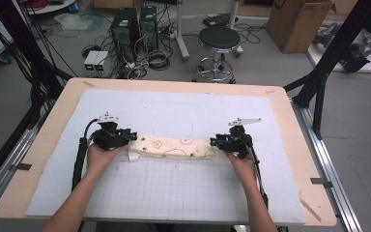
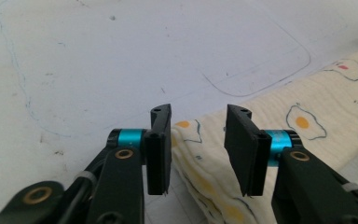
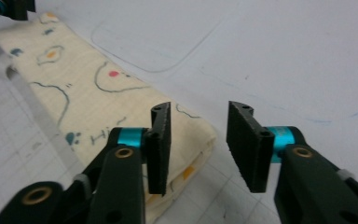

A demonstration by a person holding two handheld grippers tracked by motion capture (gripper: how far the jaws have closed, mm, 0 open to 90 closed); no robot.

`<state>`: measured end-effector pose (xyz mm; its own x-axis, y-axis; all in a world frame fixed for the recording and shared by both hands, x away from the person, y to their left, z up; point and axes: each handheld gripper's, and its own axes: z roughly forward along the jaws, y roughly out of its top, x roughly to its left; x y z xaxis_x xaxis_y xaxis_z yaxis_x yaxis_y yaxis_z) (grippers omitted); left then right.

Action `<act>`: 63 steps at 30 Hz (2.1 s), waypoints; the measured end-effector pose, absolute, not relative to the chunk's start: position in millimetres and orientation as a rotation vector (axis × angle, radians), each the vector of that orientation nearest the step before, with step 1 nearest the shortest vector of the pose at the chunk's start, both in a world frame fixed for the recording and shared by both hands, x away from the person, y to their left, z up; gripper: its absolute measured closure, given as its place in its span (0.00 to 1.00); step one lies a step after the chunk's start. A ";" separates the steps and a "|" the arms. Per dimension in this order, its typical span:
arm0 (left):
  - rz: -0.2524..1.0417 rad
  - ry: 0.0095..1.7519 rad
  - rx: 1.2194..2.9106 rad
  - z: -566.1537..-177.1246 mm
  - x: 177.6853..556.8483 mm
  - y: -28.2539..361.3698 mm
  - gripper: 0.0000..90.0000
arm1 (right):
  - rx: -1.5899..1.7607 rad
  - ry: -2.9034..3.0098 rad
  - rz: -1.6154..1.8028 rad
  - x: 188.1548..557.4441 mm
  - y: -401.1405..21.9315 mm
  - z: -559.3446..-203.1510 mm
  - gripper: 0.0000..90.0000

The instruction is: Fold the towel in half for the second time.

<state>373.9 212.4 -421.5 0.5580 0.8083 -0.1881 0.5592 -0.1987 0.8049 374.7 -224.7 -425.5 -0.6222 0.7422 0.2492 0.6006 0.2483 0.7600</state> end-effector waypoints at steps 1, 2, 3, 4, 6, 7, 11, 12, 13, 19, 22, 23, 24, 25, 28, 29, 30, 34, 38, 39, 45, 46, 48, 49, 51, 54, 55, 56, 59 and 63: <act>0.349 1.114 1.883 -420.6 372.8 212.4 0.64 | 1.269 2.348 1.327 373.3 -224.9 -423.7 0.60; 0.347 1.108 1.886 -419.5 371.9 212.8 0.62 | 1.252 2.342 1.324 372.3 -224.7 -422.6 0.57; 0.348 1.101 1.883 -418.4 370.5 212.9 0.60 | 1.251 2.342 1.316 370.2 -224.1 -420.8 0.54; 0.348 1.091 1.882 -416.9 368.7 213.2 0.60 | 1.234 2.337 1.308 368.7 -224.1 -419.5 0.51; 0.361 1.073 1.875 -414.4 364.7 214.4 0.60 | 1.232 2.322 1.304 364.8 -224.5 -417.2 0.46; 0.364 1.068 1.873 -413.7 363.3 215.2 0.59 | 1.232 2.311 1.312 362.0 -225.4 -415.9 0.43; 0.357 1.040 1.861 -412.6 355.6 222.0 0.57 | 1.227 2.291 1.323 355.2 -229.7 -413.6 0.37; 0.355 1.033 1.867 -412.8 354.1 223.8 0.56 | 1.227 2.290 1.319 353.7 -229.8 -412.9 0.36; 0.358 1.033 1.868 -413.1 352.7 225.1 0.56 | 1.220 2.290 1.319 352.4 -229.7 -412.5 0.35; 0.359 1.022 1.873 -412.1 342.0 232.6 0.52 | 1.196 2.297 1.310 344.3 -228.8 -410.5 0.28; 0.376 0.994 1.863 -408.6 334.3 234.1 0.51 | 1.182 2.295 1.304 340.3 -229.3 -409.2 0.26; 0.374 0.987 1.858 -408.1 331.9 235.2 0.50 | 1.177 2.291 1.302 338.8 -229.5 -408.9 0.25; 0.377 0.983 1.857 -407.8 329.4 235.9 0.50 | 1.171 2.291 1.305 337.5 -229.9 -408.8 0.24; 0.378 0.978 1.859 -407.9 326.9 236.8 0.49 | 1.161 2.292 1.309 336.1 -230.6 -408.9 0.24; 0.383 0.967 1.863 -408.8 318.9 238.8 0.47 | 1.157 2.287 1.302 330.2 -232.9 -408.9 0.23; 0.385 0.965 1.864 -409.2 316.0 238.8 0.46 | 1.155 2.283 1.309 327.9 -233.7 -409.1 0.22; 0.389 0.959 1.868 -409.5 313.3 239.0 0.46 | 1.146 2.277 1.309 325.9 -235.0 -409.4 0.22; 0.397 0.946 1.871 -413.5 303.4 241.4 0.44 | 1.145 2.269 1.311 317.8 -238.6 -409.6 0.21; 0.393 0.963 1.878 -417.9 296.3 243.4 0.39 | 1.142 2.262 1.315 310.0 -242.6 -412.7 0.19; 0.388 0.960 1.880 -418.5 294.8 244.8 0.39 | 1.143 2.258 1.313 307.7 -243.9 -413.9 0.19; 0.396 0.955 1.871 -419.4 285.4 248.9 0.38 | 1.141 2.242 1.314 296.7 -250.6 -416.9 0.16; 0.394 0.952 1.872 -419.3 284.0 249.6 0.38 | 1.145 2.237 1.312 295.2 -251.4 -417.5 0.16; 0.398 0.945 1.872 -419.6 280.2 251.4 0.37 | 1.144 2.234 1.312 293.2 -253.9 -418.4 0.15; 0.400 0.945 1.873 -419.8 278.8 251.8 0.37 | 1.153 2.230 1.313 291.8 -255.5 -418.7 0.15; 0.402 0.942 1.878 -420.5 275.3 253.2 0.37 | 1.154 2.219 1.322 290.3 -258.1 -419.1 0.14; 0.404 0.941 1.882 -421.5 271.8 255.0 0.36 | 1.154 2.211 1.327 286.3 -260.7 -418.9 0.14; 0.405 0.940 1.880 -421.7 270.6 255.3 0.36 | 1.157 2.209 1.334 284.5 -261.0 -418.8 0.14; 0.406 0.940 1.876 -421.9 269.3 255.2 0.36 | 1.152 2.207 1.330 283.0 -261.8 -418.7 0.14; 0.415 0.931 1.877 -421.4 265.1 255.0 0.35 | 1.147 2.200 1.333 278.7 -262.7 -418.8 0.14; 0.422 0.917 1.887 -421.3 259.9 254.2 0.34 | 1.141 2.199 1.332 273.7 -264.8 -418.8 0.14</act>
<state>259.9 254.2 -421.3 0.6574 0.7478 -0.0933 0.4155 -0.2564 0.8727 273.7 -264.8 -418.8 -0.6264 0.7701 0.1212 0.4643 0.2436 0.8515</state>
